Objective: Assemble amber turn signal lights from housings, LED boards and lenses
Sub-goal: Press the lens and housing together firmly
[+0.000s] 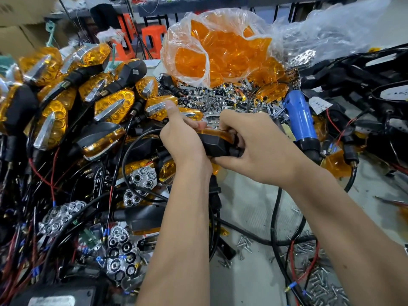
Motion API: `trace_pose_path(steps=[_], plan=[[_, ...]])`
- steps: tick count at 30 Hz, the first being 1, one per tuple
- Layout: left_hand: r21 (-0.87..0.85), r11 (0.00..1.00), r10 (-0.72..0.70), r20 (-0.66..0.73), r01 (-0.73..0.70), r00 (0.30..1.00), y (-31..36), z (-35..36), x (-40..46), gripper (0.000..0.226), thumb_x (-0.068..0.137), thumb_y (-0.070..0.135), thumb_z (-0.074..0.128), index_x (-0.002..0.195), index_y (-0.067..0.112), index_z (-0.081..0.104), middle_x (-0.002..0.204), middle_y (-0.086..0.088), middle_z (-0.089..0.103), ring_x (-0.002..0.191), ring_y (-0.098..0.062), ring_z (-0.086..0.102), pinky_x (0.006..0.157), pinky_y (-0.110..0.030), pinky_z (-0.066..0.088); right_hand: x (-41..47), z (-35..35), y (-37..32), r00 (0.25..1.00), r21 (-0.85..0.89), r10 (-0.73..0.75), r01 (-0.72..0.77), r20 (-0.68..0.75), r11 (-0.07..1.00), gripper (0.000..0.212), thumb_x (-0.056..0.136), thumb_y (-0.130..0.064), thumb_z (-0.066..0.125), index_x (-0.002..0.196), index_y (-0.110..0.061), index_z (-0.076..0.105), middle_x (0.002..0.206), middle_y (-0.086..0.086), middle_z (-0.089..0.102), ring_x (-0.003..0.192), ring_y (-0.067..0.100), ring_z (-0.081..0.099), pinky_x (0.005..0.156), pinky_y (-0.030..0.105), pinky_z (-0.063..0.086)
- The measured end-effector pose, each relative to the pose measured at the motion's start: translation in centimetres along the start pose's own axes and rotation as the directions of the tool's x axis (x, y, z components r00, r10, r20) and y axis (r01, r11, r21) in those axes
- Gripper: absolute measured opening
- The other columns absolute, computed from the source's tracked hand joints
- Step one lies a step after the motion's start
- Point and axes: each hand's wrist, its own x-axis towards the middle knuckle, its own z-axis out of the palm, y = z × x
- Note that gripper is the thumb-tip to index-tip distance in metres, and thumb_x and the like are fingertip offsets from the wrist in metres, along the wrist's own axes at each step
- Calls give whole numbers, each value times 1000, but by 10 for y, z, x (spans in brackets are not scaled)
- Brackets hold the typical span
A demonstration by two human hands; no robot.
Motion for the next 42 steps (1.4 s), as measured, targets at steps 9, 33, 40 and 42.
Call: trace_pose_path(steps=[9, 33, 40, 42], plan=[[542, 800, 36, 382, -256, 923, -5, -8, -4, 63, 93, 73, 44, 65, 17, 47, 62, 0, 44, 60, -20, 44, 62, -38, 35, -3, -3, 16, 971, -199, 162, -197, -177, 960, 50, 75, -15, 85, 100, -25, 42, 92, -2, 57, 77, 29, 55, 63, 48, 52], [182, 967, -28, 770, -177, 637, 3, -28, 5, 26, 92, -1, 68, 116, 10, 71, 116, -8, 77, 109, -28, 72, 96, -45, 60, -22, -36, 33, 945, 393, 326, -291, -23, 872, 39, 75, -18, 92, 96, -35, 64, 95, 6, 75, 82, 32, 72, 75, 51, 60], [138, 962, 47, 768, -236, 639, 0, -26, 2, 23, 93, -3, 67, 110, 12, 73, 110, -7, 78, 103, -26, 73, 93, -46, 61, -21, -37, 37, 957, 379, 287, -252, -37, 890, 39, 76, -18, 92, 97, -33, 64, 101, -6, 73, 85, 23, 72, 78, 51, 60], [155, 960, 45, 739, -234, 672, -2, -25, 1, 23, 95, -2, 66, 112, 11, 73, 107, -9, 78, 100, -28, 73, 95, -53, 58, -21, -36, 39, 962, 305, 272, -253, -23, 918, 34, 81, -26, 88, 103, -31, 63, 102, -11, 70, 92, 21, 71, 85, 50, 58]])
